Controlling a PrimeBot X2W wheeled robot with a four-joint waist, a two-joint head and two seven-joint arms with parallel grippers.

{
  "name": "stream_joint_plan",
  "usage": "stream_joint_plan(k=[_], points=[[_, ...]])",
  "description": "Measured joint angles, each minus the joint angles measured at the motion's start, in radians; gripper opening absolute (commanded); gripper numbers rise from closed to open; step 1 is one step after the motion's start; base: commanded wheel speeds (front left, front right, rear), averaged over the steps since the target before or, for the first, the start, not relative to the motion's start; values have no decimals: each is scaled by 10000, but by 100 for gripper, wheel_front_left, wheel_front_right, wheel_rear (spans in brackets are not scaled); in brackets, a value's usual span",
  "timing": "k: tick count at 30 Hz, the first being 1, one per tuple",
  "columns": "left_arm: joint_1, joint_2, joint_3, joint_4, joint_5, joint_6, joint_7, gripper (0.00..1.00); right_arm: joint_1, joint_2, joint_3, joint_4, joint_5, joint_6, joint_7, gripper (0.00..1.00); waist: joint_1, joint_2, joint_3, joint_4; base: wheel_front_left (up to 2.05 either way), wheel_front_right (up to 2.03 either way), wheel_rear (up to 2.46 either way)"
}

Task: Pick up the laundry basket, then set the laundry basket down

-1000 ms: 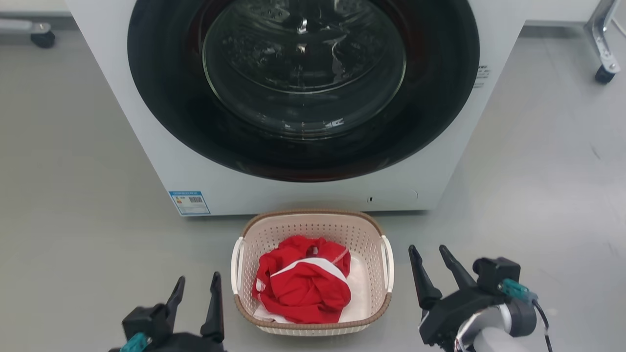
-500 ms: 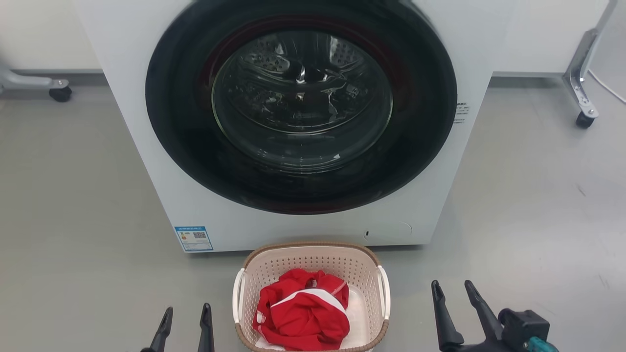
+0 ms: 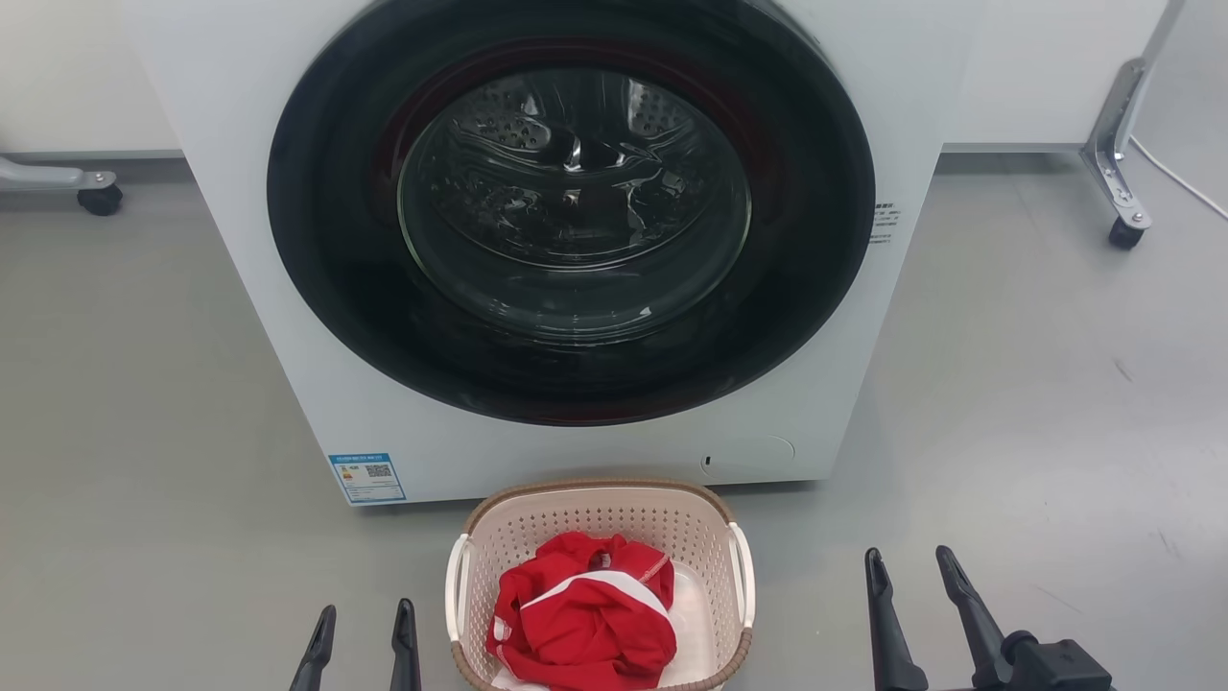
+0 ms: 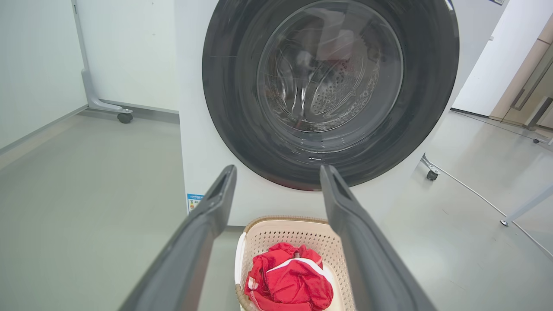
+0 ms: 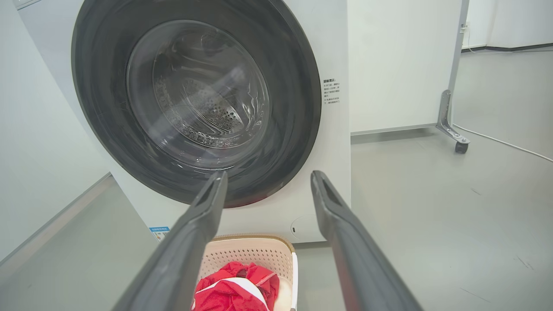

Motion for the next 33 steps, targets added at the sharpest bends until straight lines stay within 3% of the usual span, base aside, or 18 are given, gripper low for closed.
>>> stream_joint_plan(k=[33], points=[[-12, -81, 23, -397, 508, 0, 2, 100, 211, 303, -589, -740, -813, 0, -2, 100, 0, 0, 173, 138, 0, 0, 0]])
